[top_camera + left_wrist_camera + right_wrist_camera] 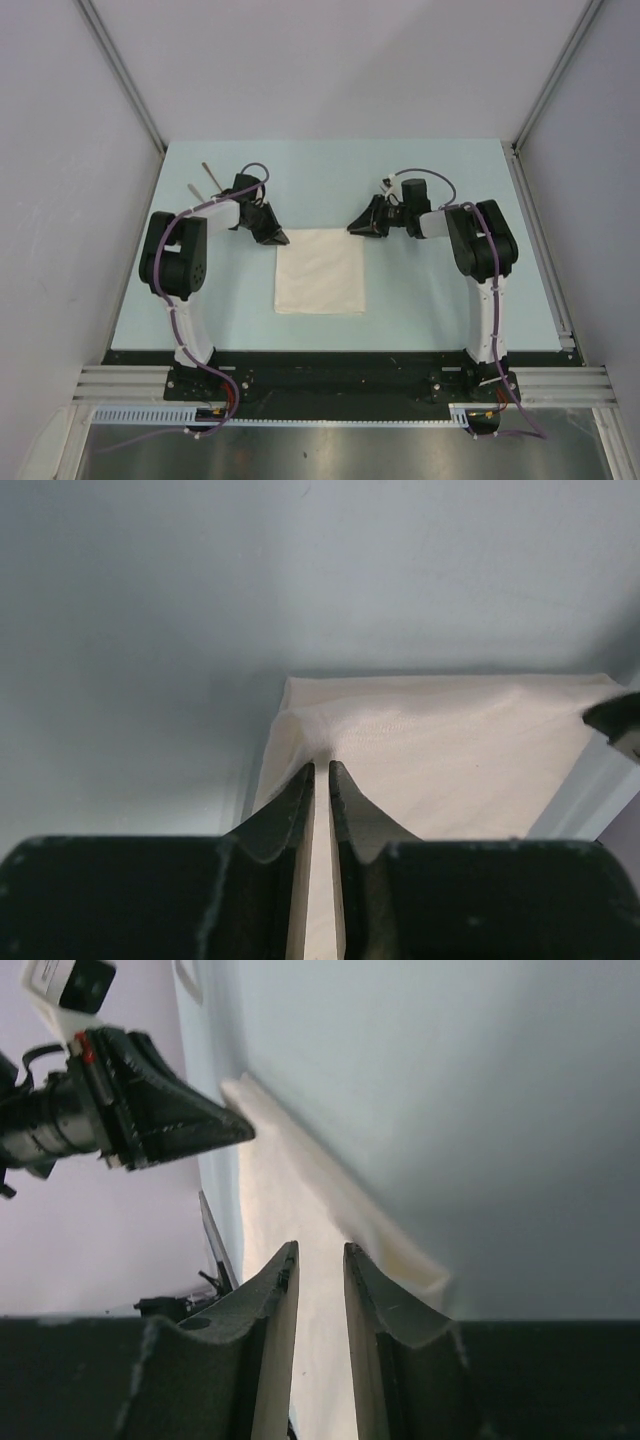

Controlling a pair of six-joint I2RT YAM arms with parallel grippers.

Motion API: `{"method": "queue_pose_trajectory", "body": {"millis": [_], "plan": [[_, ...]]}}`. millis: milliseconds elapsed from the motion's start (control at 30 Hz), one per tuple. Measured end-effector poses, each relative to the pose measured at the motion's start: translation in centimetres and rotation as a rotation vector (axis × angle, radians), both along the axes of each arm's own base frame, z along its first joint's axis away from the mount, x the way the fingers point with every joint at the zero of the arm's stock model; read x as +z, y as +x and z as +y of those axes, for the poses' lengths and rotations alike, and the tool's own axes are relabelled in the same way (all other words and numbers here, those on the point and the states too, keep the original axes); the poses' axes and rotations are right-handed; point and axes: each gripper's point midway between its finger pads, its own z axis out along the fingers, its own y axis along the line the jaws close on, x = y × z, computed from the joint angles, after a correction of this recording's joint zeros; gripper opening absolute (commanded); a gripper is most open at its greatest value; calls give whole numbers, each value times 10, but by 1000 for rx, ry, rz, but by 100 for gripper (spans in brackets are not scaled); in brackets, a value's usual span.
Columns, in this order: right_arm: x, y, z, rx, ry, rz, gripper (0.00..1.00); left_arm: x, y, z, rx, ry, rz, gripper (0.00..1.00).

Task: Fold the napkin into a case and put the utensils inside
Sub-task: Smooth out the square-folded napkin at the center of the board.

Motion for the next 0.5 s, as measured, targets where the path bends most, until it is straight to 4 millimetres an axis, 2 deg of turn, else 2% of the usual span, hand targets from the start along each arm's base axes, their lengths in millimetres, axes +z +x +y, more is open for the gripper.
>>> {"method": "queue_pose_trajectory", "body": {"millis": [133,267,367,433,500], "plan": [[-24,19,-17,-45,20,45,29,-1,0,0,0,0,1,15],[-22,28,-27,-49,43,42,30,-1,0,0,0,1,1,18],[-22,31,-35,-63,36,41,35,1,0,-1,-8,27,-11,25],[-21,28,-43,-75,0,50,40,6,-2,-4,-24,67,-33,33],[-10,20,-51,-88,-60,41,44,18,-4,-8,-41,89,-65,33]]}}
